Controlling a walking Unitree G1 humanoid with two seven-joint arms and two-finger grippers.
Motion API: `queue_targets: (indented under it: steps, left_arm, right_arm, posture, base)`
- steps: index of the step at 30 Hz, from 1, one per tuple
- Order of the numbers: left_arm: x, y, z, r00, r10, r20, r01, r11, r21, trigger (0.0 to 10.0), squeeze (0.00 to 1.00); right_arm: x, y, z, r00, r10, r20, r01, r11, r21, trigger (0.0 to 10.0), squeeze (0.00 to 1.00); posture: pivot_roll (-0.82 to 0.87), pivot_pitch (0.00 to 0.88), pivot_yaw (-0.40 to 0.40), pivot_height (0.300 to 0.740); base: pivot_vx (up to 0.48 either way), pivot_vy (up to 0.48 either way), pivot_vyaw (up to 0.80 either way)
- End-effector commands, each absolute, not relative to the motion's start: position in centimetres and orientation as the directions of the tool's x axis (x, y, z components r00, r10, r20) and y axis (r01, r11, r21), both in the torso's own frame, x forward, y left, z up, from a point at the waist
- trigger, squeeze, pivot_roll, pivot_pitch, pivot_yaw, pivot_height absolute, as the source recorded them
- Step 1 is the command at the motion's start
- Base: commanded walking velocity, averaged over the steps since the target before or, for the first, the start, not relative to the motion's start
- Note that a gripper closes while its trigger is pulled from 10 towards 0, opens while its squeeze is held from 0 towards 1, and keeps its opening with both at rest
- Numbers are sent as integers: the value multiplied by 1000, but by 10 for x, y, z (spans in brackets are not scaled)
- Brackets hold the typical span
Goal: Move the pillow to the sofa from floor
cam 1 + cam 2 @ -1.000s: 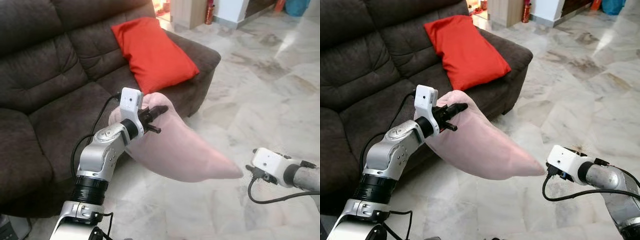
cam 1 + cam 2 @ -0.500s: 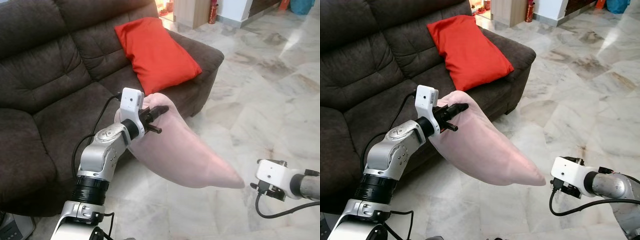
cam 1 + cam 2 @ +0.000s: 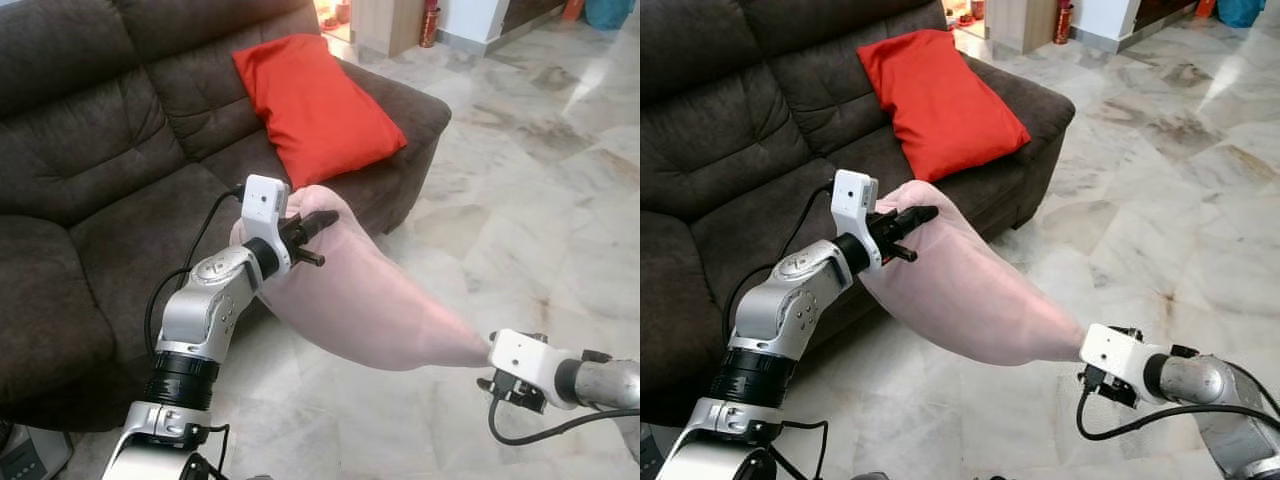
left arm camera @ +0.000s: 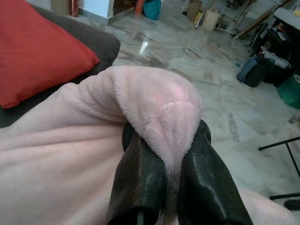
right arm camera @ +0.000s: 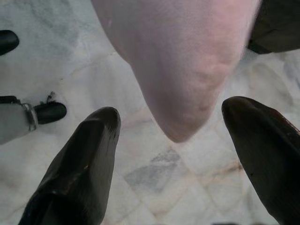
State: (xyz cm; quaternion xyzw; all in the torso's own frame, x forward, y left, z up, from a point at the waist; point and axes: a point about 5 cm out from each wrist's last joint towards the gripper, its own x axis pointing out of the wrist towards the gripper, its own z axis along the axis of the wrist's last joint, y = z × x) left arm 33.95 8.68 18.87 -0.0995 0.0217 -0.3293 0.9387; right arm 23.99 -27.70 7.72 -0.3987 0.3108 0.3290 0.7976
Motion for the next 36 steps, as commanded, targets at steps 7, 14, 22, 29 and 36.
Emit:
queue_targets:
  steps: [7, 14, 22, 29, 36]
  left_arm:
    - [340, 86, 218, 768, -626, 134, 640, 748, -174, 10000, 0]
    - [340, 86, 218, 768, -627, 135, 641, 747, -176, 10000, 0]
    - [340, 86, 219, 767, -627, 138, 641, 747, -176, 10000, 0]
    - [340, 87, 219, 770, -623, 137, 638, 750, -174, 10000, 0]
    - [340, 85, 221, 766, -626, 144, 642, 746, -176, 10000, 0]
  right_arm:
    - [248, -272, 66, 643, 253, -723, -726, 502, -470, 10000, 0]
    - [250, -266, 61, 658, 270, -703, -710, 533, -460, 10000, 0]
    - [249, -256, 53, 640, 302, -706, -728, 533, -431, 10000, 0]
    - [250, -252, 50, 637, 312, -705, -731, 535, -423, 0, 0]
    - [249, -248, 45, 621, 314, -718, -744, 524, -414, 10000, 0]
  posture:
    - [68, 88, 39, 740]
    - [70, 89, 39, 740]
    - [72, 89, 39, 740]
    - [75, 89, 39, 740]
    - [77, 88, 39, 740]
  base:
    - [0, 0, 0]
    - [0, 0, 0]
    - [0, 0, 0]
    - [0, 0, 0]
    - [0, 0, 0]
